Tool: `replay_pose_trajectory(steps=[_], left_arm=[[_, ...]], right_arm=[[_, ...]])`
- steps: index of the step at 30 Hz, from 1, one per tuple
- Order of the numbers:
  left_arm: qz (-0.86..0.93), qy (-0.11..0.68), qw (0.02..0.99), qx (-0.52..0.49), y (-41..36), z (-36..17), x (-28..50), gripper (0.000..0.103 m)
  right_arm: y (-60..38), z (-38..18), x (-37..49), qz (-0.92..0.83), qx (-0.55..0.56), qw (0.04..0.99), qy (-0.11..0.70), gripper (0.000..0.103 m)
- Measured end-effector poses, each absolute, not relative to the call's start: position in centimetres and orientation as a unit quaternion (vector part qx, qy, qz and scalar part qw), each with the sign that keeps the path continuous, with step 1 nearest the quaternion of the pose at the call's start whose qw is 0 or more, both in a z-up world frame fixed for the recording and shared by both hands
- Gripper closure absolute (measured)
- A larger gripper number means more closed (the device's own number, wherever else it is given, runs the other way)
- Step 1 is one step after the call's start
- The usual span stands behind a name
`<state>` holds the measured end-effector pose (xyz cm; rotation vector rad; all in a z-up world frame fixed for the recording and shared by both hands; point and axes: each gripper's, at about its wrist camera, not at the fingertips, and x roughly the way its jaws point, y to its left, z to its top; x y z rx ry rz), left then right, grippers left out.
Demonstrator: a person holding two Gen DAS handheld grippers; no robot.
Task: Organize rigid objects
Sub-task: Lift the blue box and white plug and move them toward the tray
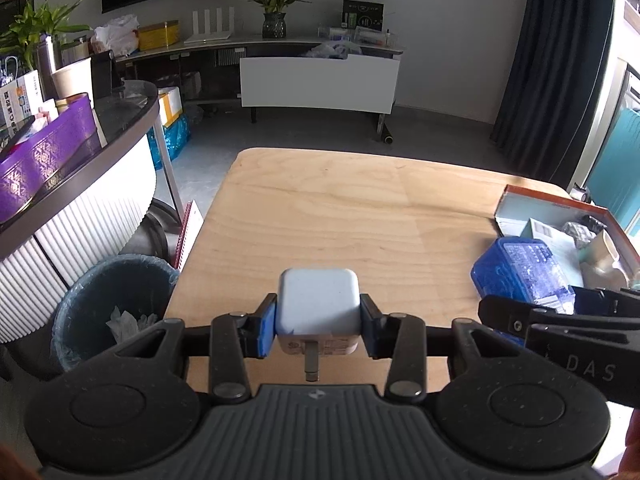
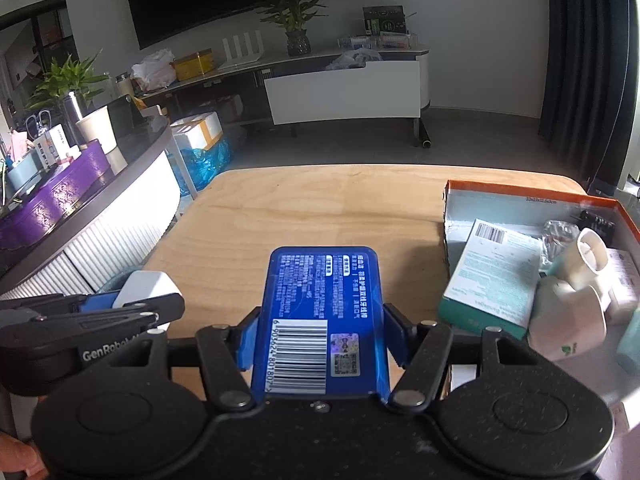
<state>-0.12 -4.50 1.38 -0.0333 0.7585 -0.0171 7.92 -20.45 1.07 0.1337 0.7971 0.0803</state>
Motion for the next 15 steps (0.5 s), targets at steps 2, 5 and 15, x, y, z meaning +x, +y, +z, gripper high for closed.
replay_pose_trajectory(steps=[2, 5, 15], left_arm=[[-0.008, 0.368, 0.930, -0.014, -4.8, 1.5, -0.9, 0.061], [-0.011, 0.369, 0.929, -0.017, -4.9, 1.7, -1.7, 0.061], [-0.016, 0.361, 0.932, -0.016, -5.7, 2.2, -3.7, 0.061]], right_arm=[[-20.4, 1.4, 7.2, 0.039, 0.064, 0.920, 0.385, 0.029], [-20.5, 1.9, 6.0, 0.039, 0.062, 0.922, 0.381, 0.029], [-21.3, 3.0, 2.8, 0.033, 0.065, 0.926, 0.371, 0.029]])
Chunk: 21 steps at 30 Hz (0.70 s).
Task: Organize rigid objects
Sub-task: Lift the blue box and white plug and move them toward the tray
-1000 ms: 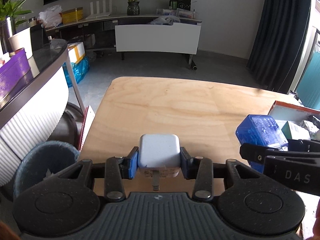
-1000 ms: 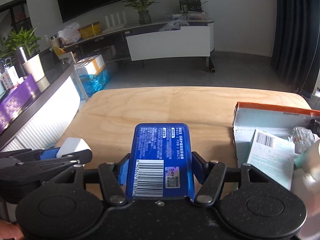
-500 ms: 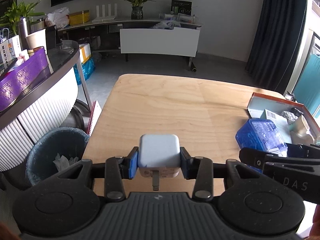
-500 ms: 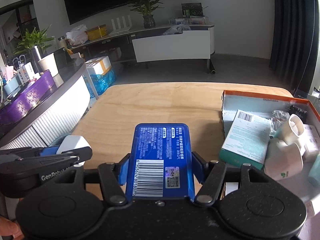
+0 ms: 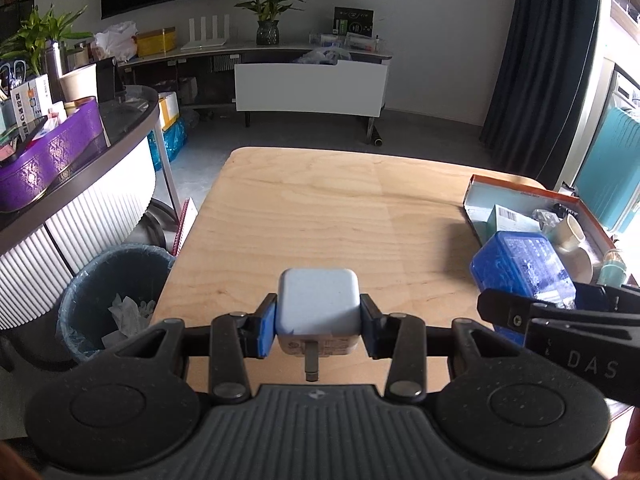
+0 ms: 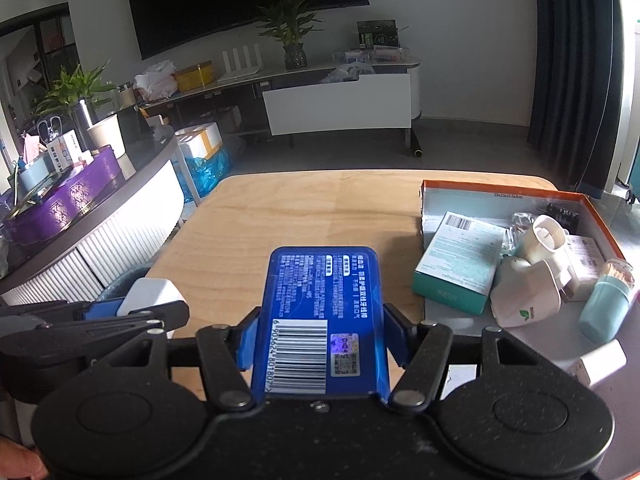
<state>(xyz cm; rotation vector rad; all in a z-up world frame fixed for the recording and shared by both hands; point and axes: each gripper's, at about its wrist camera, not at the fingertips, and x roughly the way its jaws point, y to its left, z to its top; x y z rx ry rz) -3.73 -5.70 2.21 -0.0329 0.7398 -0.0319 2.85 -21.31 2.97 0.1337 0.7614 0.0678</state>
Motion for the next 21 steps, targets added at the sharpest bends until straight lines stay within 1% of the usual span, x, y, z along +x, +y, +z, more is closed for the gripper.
replay_pose_trajectory(steps=[21], left_arm=[[-0.049, 0.356, 0.933, -0.007, -8.0, 2.7, -6.0, 0.061]], right_arm=[[-23.8, 3.7, -1.0, 0.018, 0.074, 0.928, 0.364, 0.029]])
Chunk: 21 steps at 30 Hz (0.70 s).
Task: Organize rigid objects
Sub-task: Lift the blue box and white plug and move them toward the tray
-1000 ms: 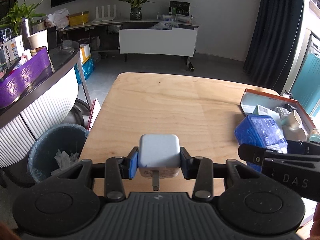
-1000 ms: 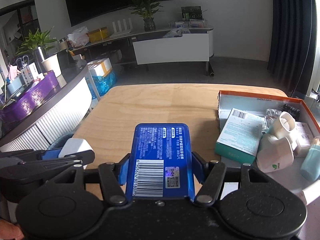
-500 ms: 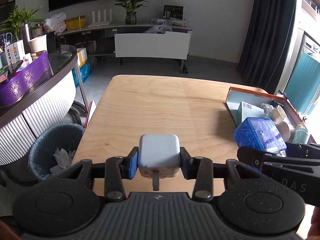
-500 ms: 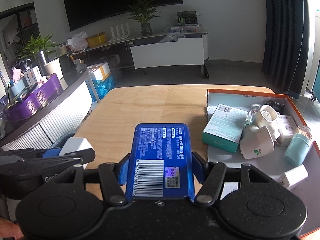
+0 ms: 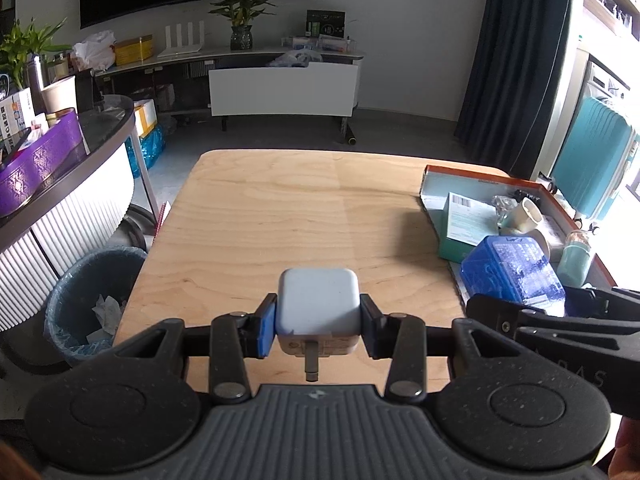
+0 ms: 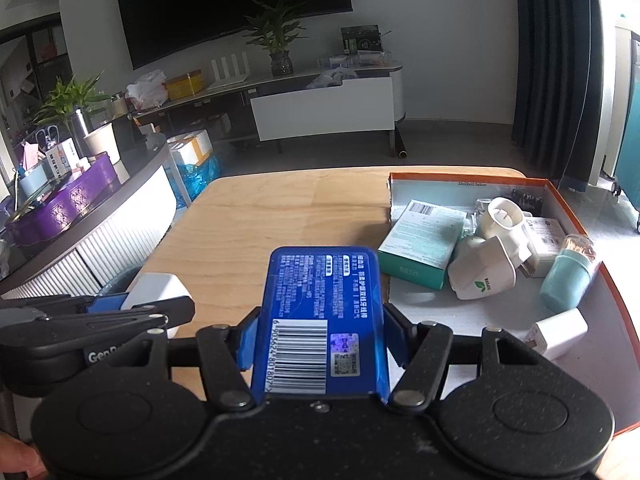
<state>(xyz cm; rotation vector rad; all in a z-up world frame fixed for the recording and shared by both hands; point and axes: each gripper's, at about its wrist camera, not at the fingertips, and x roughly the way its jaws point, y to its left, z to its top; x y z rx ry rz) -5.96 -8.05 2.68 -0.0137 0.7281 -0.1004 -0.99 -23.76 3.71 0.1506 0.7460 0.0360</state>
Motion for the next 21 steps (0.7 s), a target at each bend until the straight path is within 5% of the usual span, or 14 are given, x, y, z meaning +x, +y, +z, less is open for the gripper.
replay_pose_trajectory(steps=[21], left_arm=[[-0.091, 0.346, 0.934, 0.015, -12.2, 3.2, -7.0, 0.061]], right_arm=[[-27.8, 4.5, -3.6, -0.018, 0.085, 0.933, 0.348, 0.029]])
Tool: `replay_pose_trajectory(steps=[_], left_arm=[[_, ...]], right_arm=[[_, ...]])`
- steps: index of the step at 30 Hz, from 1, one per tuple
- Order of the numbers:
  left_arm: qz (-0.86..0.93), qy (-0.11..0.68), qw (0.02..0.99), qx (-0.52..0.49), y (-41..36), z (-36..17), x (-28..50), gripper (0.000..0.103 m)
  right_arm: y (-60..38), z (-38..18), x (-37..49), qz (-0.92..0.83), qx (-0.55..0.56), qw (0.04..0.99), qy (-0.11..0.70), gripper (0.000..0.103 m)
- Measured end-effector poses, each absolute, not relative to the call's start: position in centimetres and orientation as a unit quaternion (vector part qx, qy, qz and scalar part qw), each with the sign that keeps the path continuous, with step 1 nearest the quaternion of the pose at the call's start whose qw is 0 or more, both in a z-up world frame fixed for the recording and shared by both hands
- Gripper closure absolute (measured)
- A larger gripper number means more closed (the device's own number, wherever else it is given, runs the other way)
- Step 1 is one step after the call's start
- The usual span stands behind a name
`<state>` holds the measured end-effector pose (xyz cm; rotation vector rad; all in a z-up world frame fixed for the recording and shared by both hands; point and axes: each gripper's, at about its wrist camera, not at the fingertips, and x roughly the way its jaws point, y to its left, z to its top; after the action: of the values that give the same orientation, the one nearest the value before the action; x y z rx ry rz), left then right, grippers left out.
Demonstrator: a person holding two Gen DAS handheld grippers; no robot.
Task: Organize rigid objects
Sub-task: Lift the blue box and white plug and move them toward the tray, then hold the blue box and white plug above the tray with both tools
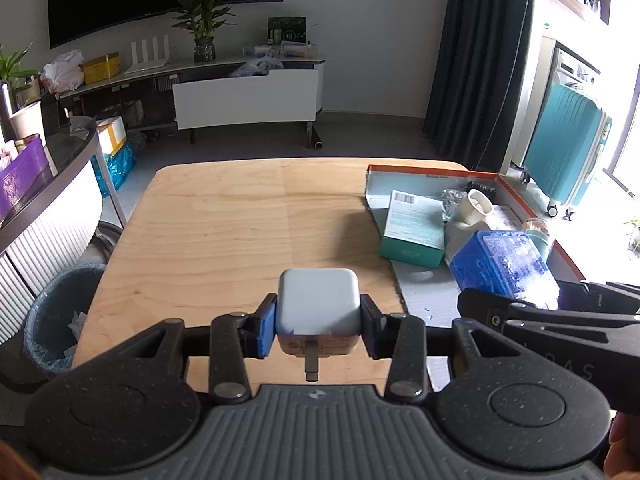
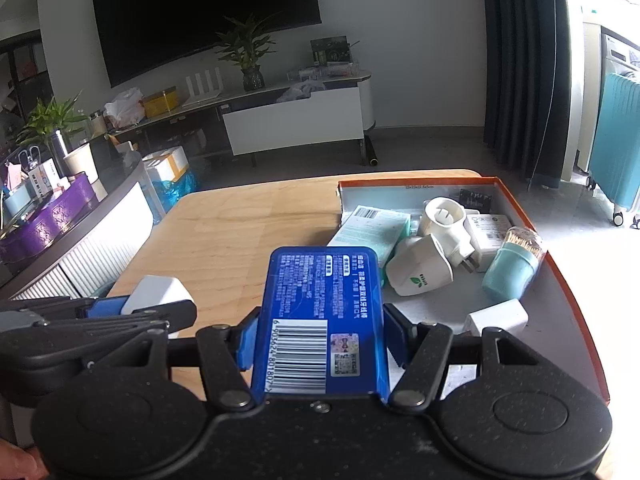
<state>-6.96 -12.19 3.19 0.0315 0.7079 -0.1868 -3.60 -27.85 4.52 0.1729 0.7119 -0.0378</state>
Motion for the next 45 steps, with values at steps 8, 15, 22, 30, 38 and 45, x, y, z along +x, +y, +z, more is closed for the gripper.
replay_pose_trajectory(steps=[8, 15, 22, 30, 38, 45], left_arm=[[-0.115, 0.339, 0.933, 0.025, -14.5, 3.5, -7.0, 0.061], [-0.131, 0.336, 0.932, 0.030, -16.0, 3.7, -6.4, 0.061], [-0.142, 0.334, 0.931, 0.028, -17.3, 3.9, -5.7, 0.061], [-0.155, 0.329, 0.931, 0.030, -18.6, 4.2, -4.9, 0.061], [-0.164, 0.331, 0.929, 0.032, -19.9, 4.1, -4.2, 0.061], [-0.171, 0.336, 0.925, 0.033, -20.9, 3.9, -3.6, 0.061]], right_arm=[[-29.7, 5.0, -4.3, -0.039, 0.091, 0.935, 0.339, 0.029], [-31.7, 5.4, -4.7, -0.060, 0.095, 0.936, 0.333, 0.029], [-33.4, 5.8, -4.6, -0.075, 0.097, 0.937, 0.328, 0.029], [-35.2, 6.5, -4.3, -0.092, 0.099, 0.938, 0.319, 0.029], [-37.0, 6.4, -4.0, -0.104, 0.106, 0.937, 0.317, 0.029], [-38.0, 6.5, -3.5, -0.114, 0.108, 0.935, 0.317, 0.029]])
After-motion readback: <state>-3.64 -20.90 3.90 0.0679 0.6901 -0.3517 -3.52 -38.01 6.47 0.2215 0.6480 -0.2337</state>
